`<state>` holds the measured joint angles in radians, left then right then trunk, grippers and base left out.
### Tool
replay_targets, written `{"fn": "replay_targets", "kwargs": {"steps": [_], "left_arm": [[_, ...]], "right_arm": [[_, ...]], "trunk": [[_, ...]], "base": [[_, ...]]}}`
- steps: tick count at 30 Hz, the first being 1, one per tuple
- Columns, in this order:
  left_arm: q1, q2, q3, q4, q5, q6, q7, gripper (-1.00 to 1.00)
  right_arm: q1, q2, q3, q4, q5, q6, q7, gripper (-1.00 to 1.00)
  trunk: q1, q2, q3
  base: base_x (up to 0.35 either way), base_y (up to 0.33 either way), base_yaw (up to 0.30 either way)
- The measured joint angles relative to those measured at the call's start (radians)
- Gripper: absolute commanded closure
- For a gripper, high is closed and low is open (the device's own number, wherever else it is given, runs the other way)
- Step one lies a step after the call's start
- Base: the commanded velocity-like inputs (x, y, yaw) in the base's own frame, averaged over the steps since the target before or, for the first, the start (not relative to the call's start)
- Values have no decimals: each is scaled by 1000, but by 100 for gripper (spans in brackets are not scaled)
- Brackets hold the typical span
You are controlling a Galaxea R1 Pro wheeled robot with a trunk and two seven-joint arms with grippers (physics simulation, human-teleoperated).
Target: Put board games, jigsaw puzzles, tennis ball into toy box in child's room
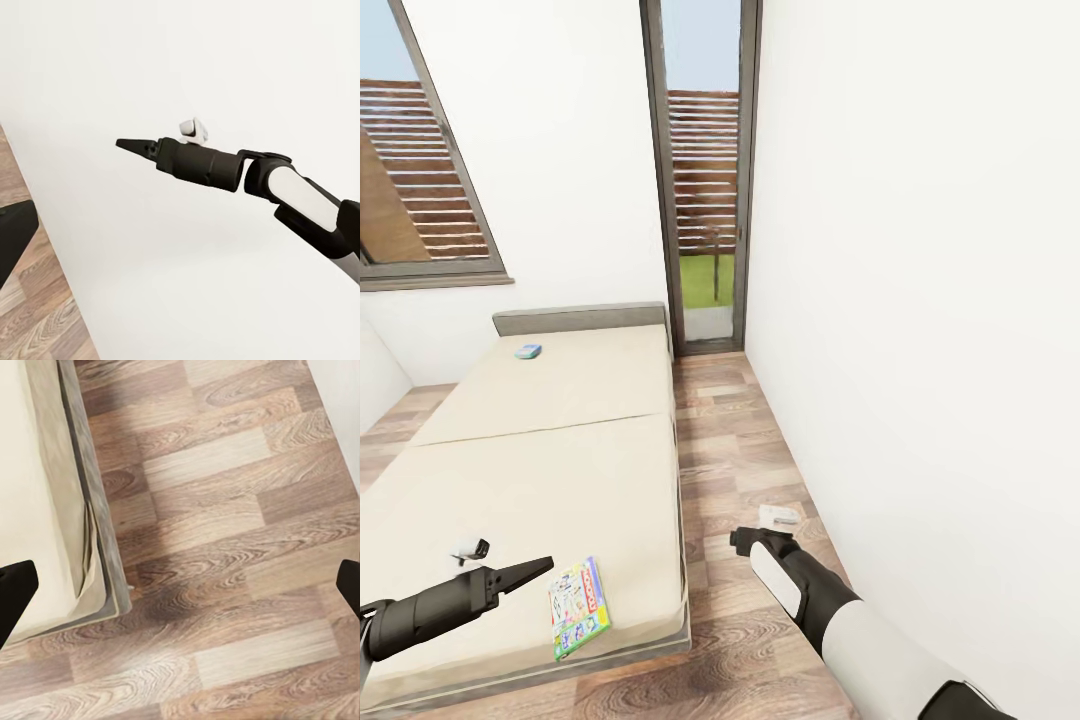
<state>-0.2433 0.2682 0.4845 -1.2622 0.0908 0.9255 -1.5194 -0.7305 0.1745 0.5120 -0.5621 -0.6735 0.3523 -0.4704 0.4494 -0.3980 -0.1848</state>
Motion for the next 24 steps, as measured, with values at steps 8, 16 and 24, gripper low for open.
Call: {"fn": "replay_targets", "kwargs": {"steps": [8, 16, 24], "left_arm": [[0, 0, 1, 1, 0, 1, 1, -100], [0, 0, 0, 2, 0, 1, 0, -100], [0, 0, 0, 2, 0, 1, 1, -100]], "right_arm": [[0, 0, 4, -3, 1, 0, -3, -100], [0, 0, 8, -7, 2, 1, -3, -100], [0, 0, 10, -8, 2, 1, -4, -100]], "trunk": [[0, 0, 0], [0, 0, 0], [0, 0, 0]], "base": [[145, -49, 0], [31, -10, 50], [48, -45, 213]]}}
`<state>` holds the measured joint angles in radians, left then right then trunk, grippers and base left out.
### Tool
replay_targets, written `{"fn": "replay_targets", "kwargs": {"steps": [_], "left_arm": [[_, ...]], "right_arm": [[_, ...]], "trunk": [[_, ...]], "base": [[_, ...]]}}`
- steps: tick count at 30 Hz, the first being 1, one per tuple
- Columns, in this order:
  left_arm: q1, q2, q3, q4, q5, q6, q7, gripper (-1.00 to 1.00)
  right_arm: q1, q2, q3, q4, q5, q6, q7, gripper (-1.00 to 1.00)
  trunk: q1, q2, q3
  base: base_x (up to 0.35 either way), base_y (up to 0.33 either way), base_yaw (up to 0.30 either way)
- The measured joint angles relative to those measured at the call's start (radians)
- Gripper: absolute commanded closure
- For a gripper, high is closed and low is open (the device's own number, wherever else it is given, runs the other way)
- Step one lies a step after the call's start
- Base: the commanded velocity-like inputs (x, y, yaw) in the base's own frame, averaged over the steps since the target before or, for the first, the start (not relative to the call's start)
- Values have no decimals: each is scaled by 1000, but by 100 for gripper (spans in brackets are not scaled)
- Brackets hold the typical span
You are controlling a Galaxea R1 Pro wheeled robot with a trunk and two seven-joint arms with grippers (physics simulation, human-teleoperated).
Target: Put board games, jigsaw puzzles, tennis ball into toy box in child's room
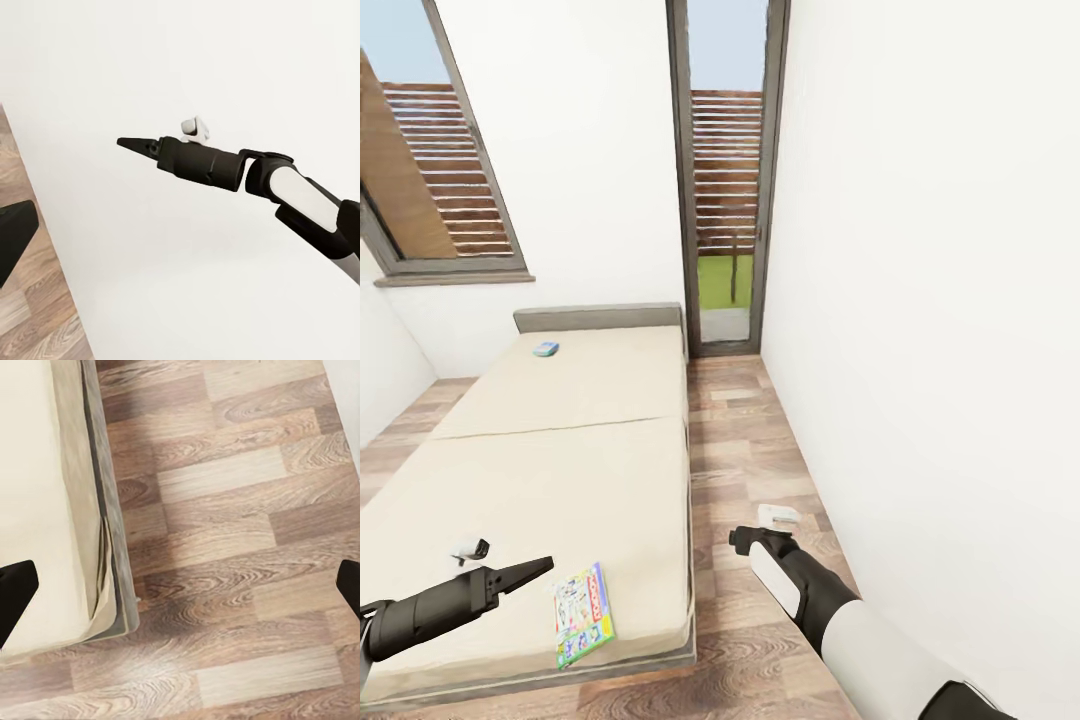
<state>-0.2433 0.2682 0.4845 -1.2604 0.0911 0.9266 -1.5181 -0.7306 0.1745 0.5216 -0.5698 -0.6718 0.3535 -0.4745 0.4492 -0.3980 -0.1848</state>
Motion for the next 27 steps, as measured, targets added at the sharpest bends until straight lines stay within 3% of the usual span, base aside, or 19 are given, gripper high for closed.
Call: {"fn": "replay_targets", "kwargs": {"steps": [27], "left_arm": [[0, 0, 0, 0, 0, 0, -1, -100]], "right_arm": [[0, 0, -1, 1, 0, 2, 1, -100]], "trunk": [[0, 0, 0]], "base": [[30, -29, 10]]}}
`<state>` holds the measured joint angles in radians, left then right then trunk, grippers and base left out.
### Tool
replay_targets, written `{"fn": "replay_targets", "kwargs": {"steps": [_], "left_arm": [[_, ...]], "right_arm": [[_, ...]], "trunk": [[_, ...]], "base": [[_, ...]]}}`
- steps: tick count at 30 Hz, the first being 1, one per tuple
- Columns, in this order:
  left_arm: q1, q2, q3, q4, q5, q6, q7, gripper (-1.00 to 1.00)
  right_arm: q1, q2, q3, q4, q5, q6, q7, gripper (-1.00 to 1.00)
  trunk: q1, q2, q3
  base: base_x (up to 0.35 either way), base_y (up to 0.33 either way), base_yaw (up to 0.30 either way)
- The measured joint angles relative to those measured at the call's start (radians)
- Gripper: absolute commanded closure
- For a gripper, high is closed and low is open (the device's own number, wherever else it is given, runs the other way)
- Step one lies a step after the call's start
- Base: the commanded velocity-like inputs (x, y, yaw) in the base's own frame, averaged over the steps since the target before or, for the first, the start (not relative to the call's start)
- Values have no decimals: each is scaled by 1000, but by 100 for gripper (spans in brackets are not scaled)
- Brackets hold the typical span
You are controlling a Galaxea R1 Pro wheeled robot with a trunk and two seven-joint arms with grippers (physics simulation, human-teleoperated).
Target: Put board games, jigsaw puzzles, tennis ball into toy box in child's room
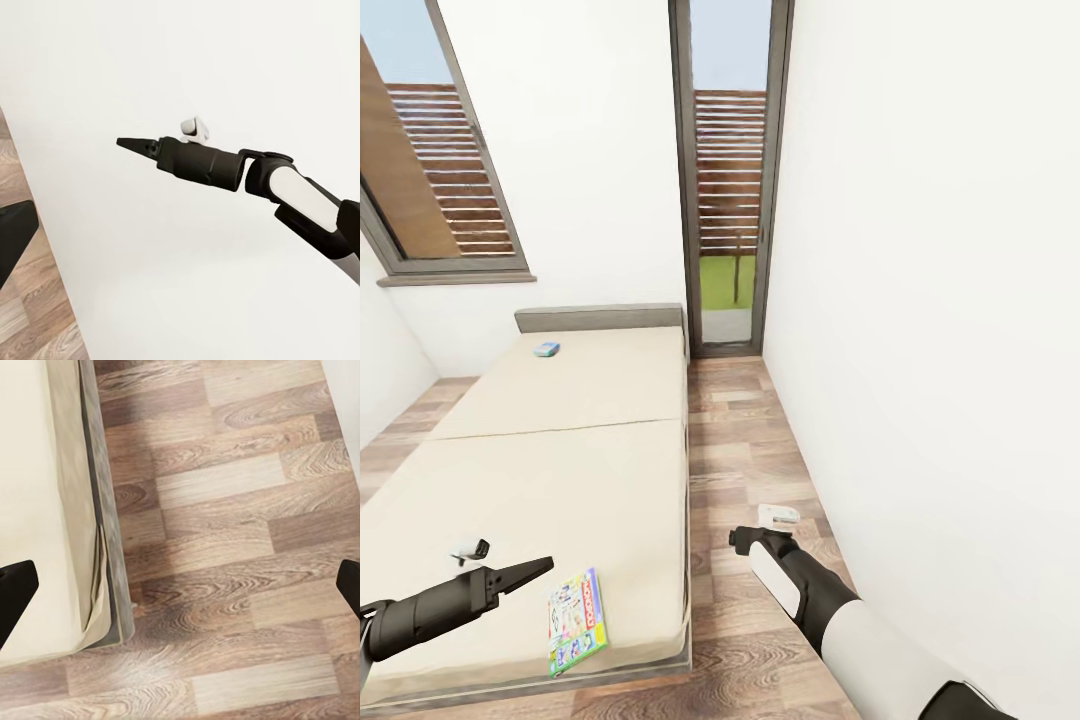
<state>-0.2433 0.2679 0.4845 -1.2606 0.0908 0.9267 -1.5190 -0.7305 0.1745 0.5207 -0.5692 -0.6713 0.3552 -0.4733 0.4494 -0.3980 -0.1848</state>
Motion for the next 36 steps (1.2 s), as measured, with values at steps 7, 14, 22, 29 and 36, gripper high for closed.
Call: {"fn": "replay_targets", "kwargs": {"steps": [7, 14, 22, 29, 36], "left_arm": [[0, 0, 0, 0, 0, -1, 1, -100], [0, 0, 1, 1, 0, 0, 2, -100], [0, 3, 4, 21, -1, 0, 50, -100], [-4, 13, 35, 101, -2, 5, 288, -100], [-6, 15, 44, 223, -5, -68, 521, -100]], "right_arm": [[0, 0, 1, -2, -1, -1, 0, -100], [0, 0, -1, -1, -1, -1, 0, -100], [0, 0, -1, 0, -1, 0, 0, -100], [0, 0, -3, 0, -2, 6, -1, -100], [0, 0, -6, 1, -5, 8, -1, -100]], "trunk": [[0, 0, 0], [0, 0, 0], [0, 0, 0], [0, 0, 0], [0, 0, 0]], "base": [[0, 0, 0], [0, 0, 0], [0, 0, 0], [0, 0, 0], [0, 0, 0]]}}
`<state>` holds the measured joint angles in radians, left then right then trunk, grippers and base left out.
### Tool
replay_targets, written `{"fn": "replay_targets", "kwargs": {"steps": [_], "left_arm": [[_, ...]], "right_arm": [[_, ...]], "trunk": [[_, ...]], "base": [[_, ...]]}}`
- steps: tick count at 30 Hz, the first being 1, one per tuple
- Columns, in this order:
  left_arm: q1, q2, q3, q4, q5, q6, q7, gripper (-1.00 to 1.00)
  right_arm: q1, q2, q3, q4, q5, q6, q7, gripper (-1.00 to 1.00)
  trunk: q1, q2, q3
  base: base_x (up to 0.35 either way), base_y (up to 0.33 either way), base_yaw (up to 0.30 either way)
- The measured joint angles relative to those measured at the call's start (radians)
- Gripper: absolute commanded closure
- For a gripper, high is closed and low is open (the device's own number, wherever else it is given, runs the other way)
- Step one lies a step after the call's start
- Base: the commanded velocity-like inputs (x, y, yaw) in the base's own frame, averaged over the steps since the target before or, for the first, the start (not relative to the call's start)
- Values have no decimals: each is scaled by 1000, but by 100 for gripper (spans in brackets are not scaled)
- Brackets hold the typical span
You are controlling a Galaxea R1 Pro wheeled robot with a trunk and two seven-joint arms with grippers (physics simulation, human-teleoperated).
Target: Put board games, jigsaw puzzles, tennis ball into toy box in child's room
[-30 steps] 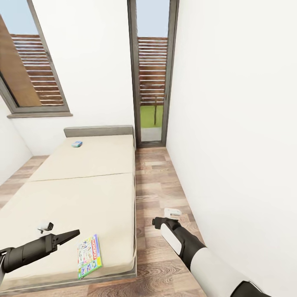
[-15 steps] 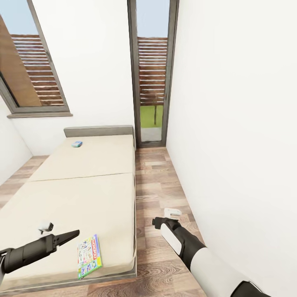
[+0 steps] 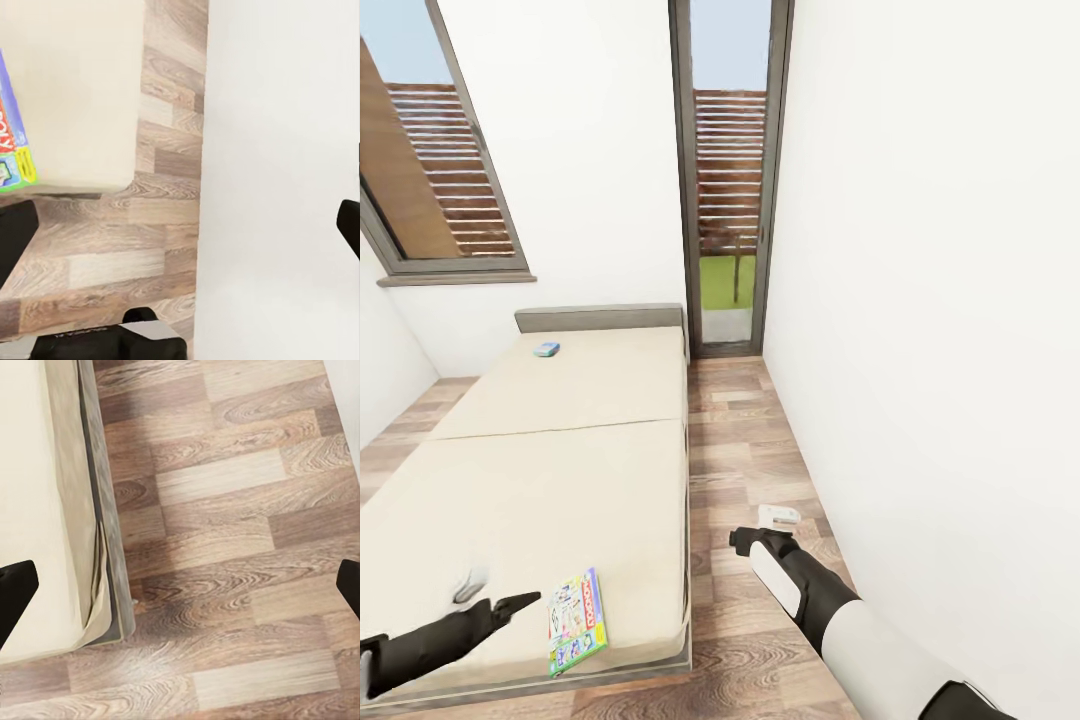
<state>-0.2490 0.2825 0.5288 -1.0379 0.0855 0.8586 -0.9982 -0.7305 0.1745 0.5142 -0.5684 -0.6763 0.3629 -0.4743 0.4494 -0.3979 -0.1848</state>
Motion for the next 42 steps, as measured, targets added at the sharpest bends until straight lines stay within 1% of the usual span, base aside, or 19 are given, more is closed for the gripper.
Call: {"fn": "replay_targets", "kwargs": {"steps": [1, 2, 3, 4, 5, 6, 7, 8, 9, 11, 14, 19, 26, 31, 34, 38, 42], "left_arm": [[0, 1, 0, 46, 0, -53, 42, -100], [0, 1, 0, 73, 2, -81, 62, -100], [-1, 3, 0, 127, 1, -132, 96, -100], [-2, 3, 0, 158, 2, -154, 112, -100], [-10, 4, -1, 212, 0, -188, 136, -100], [-15, 5, -1, 239, 1, -202, 146, -100], [-27, 5, -1, 284, 0, -226, 159, -100], [-32, 5, -1, 305, 0, -238, 164, -100], [-38, 5, -1, 340, 1, -264, 171, -100], [-44, 5, -1, 379, 5, -300, 172, -100], [-48, 4, 0, 410, 7, -325, 170, -100], [-50, 4, 0, 428, 10, -336, 165, -100], [-50, 6, -1, 435, 11, -333, 159, -100], [-49, 7, 1, 451, 11, -331, 124, -100], [-49, 11, 12, 466, 11, -330, 93, -100], [-49, 14, 28, 486, 11, -330, 72, -100], [-49, 15, 32, 501, 11, -331, 68, -100]], "right_arm": [[1, 0, 0, 0, -1, 0, 0, -100], [0, 0, -1, 0, -2, 0, 0, -100], [1, 0, -1, -1, -3, 0, 0, -100], [2, 0, -1, -2, -4, 0, 0, -100], [4, 0, -2, -2, -6, 0, 0, -100], [5, 0, -2, -2, -7, 0, 1, -100], [6, 0, -4, -1, -8, 0, 1, -100], [7, 0, -5, 0, -9, 0, 1, -100], [8, 0, -9, 1, -10, -1, 2, -100], [9, 0, -18, 1, -11, 0, 3, -100], [9, 0, -27, -2, -10, 0, 4, -100], [10, 0, -31, -7, -11, 1, 4, -100], [12, 0, -33, -12, -11, -5, 5, -100], [12, 0, -34, -12, -11, -7, 5, -100], [13, 0, -34, -13, -11, -7, 5, -100], [12, 0, -34, -13, -11, -6, 8, -100], [12, 0, -35, -13, -11, -6, 16, -100]], "trunk": [[0, 0, 0], [0, 0, 0], [0, 0, 0], [0, 0, 0], [0, 0, 0], [0, 0, 0], [0, 0, 0], [0, 0, 0], [0, 0, 0], [0, 0, 0], [0, 0, 0], [0, 0, 0], [0, 0, 0], [0, 0, 0], [0, 0, 0], [15, -28, -12], [31, -56, -25]], "base": [[0, 0, 0], [0, 0, 0], [0, 0, 0], [0, 0, 0], [0, 0, 0], [0, 0, 0], [0, 0, 0], [0, 0, 0], [0, 0, 0], [0, 0, 0], [0, 0, 0], [0, 0, 0], [0, 0, 0], [0, 0, 0], [0, 0, 0], [0, 0, 0], [0, 0, 0]]}}
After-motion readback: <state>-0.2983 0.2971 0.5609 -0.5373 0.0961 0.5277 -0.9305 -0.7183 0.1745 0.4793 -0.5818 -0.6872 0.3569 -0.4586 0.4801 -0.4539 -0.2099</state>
